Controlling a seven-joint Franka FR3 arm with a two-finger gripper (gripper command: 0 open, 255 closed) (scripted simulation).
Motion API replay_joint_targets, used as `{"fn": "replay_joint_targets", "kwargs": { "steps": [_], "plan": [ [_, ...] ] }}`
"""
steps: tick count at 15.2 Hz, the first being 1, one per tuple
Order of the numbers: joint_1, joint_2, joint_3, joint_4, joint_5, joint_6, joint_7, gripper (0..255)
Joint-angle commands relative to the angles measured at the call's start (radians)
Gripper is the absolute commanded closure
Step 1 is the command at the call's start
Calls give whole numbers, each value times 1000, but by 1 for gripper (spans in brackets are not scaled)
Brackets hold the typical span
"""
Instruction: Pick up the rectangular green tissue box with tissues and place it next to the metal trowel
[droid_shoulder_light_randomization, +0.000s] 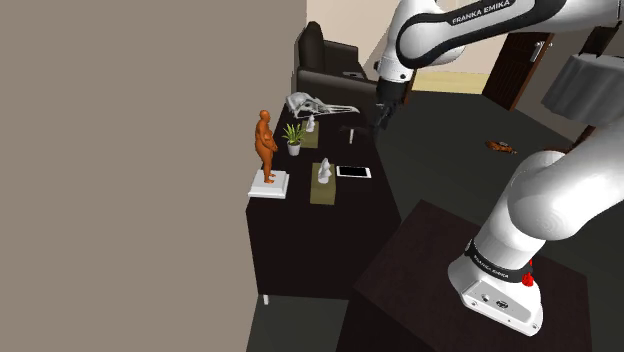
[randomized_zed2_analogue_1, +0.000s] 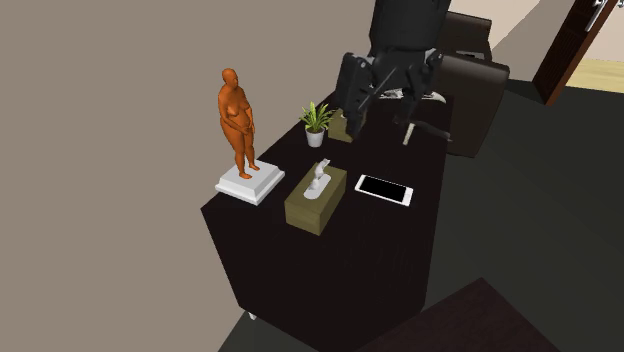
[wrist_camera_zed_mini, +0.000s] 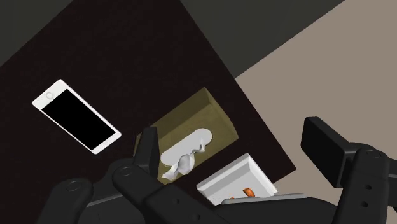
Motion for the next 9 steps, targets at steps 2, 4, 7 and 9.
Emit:
{"fn": "replay_joint_targets", "kwargs": {
  "steps": [2,4,7,9],
  "plan": [
    [19,105,-53,9,64,102,-79,0],
    [36,181,-86,23,122,162,-139,0],
    [64,305,-129,59,234,235,-248,0],
    [79,391,-149,93,326,270,-331,0]
  ]
}}
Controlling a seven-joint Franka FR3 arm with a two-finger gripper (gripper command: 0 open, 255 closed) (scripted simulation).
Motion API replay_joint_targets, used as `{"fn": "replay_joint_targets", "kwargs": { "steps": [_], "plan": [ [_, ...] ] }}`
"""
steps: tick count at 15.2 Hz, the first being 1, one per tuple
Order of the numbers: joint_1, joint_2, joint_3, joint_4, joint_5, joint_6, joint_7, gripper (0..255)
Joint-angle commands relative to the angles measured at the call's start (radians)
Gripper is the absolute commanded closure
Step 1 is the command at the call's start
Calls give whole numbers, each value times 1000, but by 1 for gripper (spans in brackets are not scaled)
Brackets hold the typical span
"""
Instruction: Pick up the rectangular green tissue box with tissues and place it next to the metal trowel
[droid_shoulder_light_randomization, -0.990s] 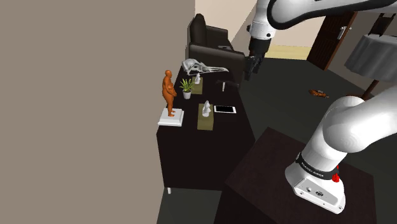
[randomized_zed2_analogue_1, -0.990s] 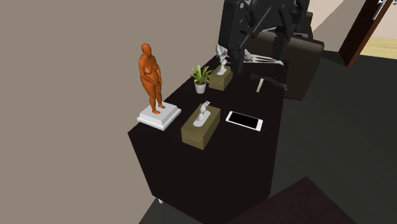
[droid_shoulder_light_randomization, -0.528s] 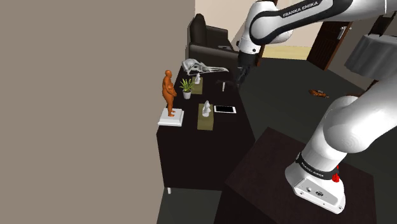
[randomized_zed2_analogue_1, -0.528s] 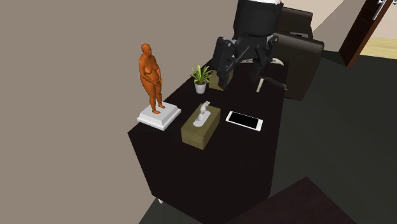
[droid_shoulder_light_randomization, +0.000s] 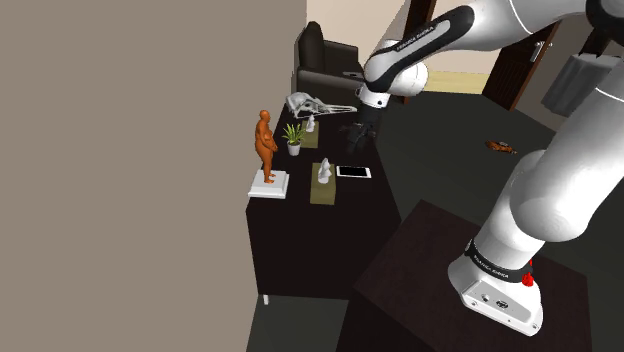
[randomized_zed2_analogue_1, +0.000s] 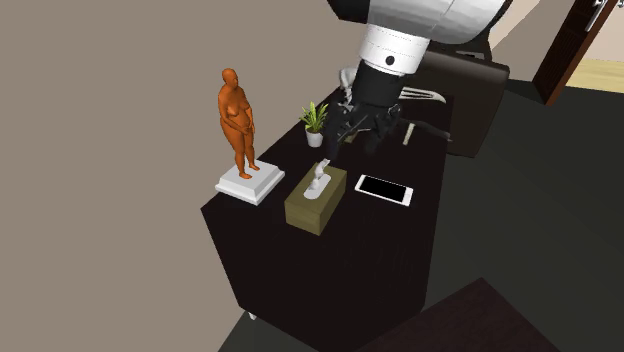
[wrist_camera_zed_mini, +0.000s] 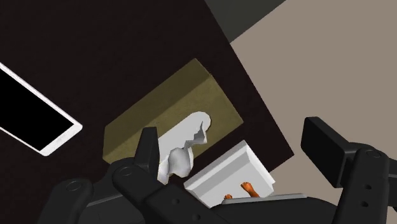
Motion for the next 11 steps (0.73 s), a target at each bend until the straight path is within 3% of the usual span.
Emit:
{"fn": "replay_joint_targets", "kwargs": {
  "steps": [1,8,11],
  "plan": [
    [13,91,-19,43,99,28,-89,0],
    [-28,400,19,233,431,39,-368,0],
    [-32,430,33,242,459,56,-387,0]
  ]
}}
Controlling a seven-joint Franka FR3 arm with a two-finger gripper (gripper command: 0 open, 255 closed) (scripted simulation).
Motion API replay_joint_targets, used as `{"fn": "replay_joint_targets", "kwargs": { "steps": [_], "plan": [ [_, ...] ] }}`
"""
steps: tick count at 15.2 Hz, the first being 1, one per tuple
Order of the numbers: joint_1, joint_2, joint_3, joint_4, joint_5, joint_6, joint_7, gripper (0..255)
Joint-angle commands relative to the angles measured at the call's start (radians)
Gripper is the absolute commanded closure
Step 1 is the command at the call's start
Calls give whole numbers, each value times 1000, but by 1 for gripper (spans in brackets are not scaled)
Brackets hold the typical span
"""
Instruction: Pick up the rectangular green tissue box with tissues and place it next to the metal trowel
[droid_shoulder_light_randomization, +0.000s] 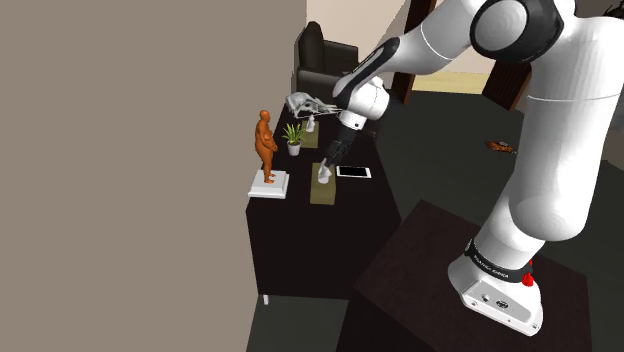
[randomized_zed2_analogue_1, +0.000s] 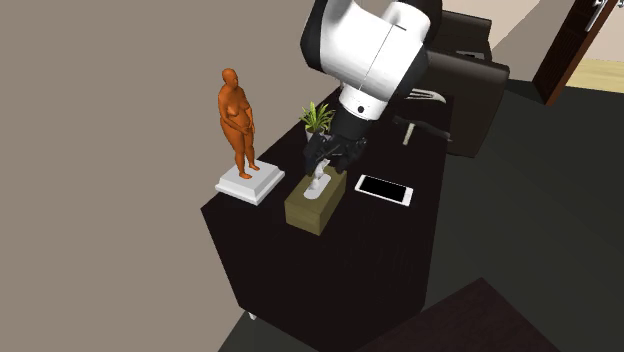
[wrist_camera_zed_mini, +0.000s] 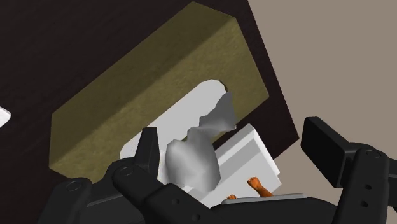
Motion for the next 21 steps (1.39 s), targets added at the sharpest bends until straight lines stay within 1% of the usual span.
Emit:
{"fn": "replay_joint_targets", "kwargs": {
  "steps": [1,5,13,14,21],
  "plan": [
    [-3,24,10,4,25,15,-19,0],
    [-1,72,32,10,68,54,-46,0],
    [-1,72,32,10,68,54,-46,0],
    [-1,72,32,10,68,54,-46,255],
    [0,73,33,11,68,54,-45,255]
  ]
}}
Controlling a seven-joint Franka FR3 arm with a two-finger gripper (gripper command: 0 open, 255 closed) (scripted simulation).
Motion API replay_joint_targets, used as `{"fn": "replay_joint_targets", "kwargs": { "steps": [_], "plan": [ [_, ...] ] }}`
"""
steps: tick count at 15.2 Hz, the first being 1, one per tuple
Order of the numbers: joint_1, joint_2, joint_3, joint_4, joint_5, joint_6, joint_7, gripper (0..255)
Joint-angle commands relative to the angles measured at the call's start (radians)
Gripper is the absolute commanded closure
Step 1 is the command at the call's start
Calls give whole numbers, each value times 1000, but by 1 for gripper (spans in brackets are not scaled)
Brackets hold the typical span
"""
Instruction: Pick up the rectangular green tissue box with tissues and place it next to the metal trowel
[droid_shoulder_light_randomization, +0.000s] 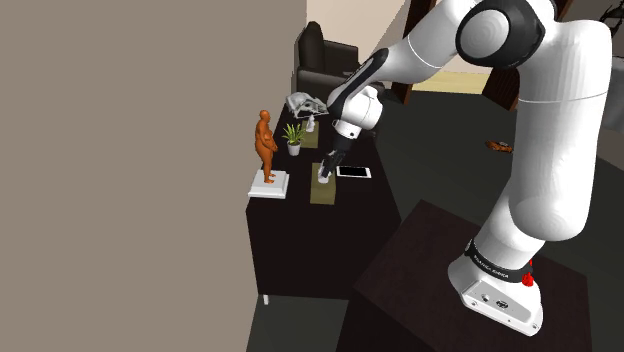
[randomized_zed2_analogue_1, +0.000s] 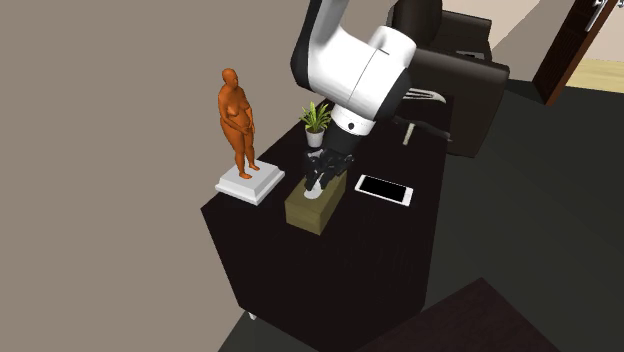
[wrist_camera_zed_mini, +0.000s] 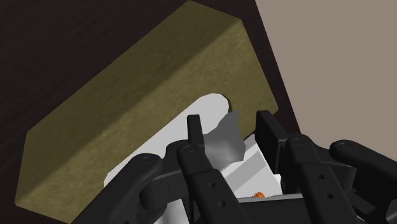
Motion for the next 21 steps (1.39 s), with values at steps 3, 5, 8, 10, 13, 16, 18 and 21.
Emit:
{"fn": "replay_joint_targets", "kwargs": {
  "steps": [3,5,8,10,13,16,18,21],
  "plan": [
    [0,-10,-6,-2,-11,-6,8,255],
    [5,-32,-14,-5,-31,-20,28,255],
    [11,-65,-24,-7,-60,-43,57,255],
    [15,-86,-31,-7,-79,-59,76,255],
    [19,-117,-39,-5,-107,-83,105,255],
    [23,-147,-47,-1,-134,-108,133,255],
    [25,-166,-51,2,-151,-125,151,255],
    [28,-193,-57,10,-177,-152,178,255]
  ]
}}
